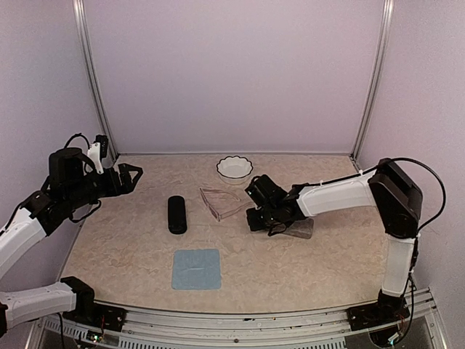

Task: Organize the sunglasses
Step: Move the case with the sunglasses to the center of the board, then pick up the sunglasses case from the center of the board, then open the sunglasses case.

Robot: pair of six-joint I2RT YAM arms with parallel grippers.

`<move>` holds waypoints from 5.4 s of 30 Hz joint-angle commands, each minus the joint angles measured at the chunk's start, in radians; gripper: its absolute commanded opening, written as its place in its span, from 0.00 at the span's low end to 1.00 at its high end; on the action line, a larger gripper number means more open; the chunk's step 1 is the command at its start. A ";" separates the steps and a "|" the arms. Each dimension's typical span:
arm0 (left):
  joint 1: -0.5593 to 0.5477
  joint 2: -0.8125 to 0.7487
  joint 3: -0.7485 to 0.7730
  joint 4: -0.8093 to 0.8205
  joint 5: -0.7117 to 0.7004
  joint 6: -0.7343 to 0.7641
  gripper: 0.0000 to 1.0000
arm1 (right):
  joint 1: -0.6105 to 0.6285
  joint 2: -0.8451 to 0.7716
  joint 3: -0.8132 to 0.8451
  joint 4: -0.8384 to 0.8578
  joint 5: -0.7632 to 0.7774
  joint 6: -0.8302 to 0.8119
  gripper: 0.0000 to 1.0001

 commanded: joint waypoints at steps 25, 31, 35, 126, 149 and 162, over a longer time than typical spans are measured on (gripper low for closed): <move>0.012 0.366 0.062 -0.021 0.023 -0.150 0.99 | -0.203 -0.420 -0.240 -0.064 -0.013 -0.103 0.39; -0.050 0.544 0.169 -0.072 -0.002 -0.169 0.99 | -0.190 -0.495 -0.261 -0.050 0.001 -0.132 0.50; -0.116 0.662 0.287 -0.156 -0.091 -0.171 0.99 | -0.190 -0.536 -0.294 -0.040 0.026 -0.138 0.55; -0.292 0.850 0.461 -0.156 -0.167 -0.320 0.13 | -0.215 -0.757 -0.500 0.228 -0.256 -0.177 1.00; -0.370 0.598 0.267 0.411 0.302 -0.300 0.00 | -0.124 -0.546 -0.353 0.651 -0.864 0.098 0.98; -0.429 0.592 0.264 0.491 0.322 -0.324 0.00 | -0.081 -0.428 -0.264 0.684 -0.838 0.165 0.96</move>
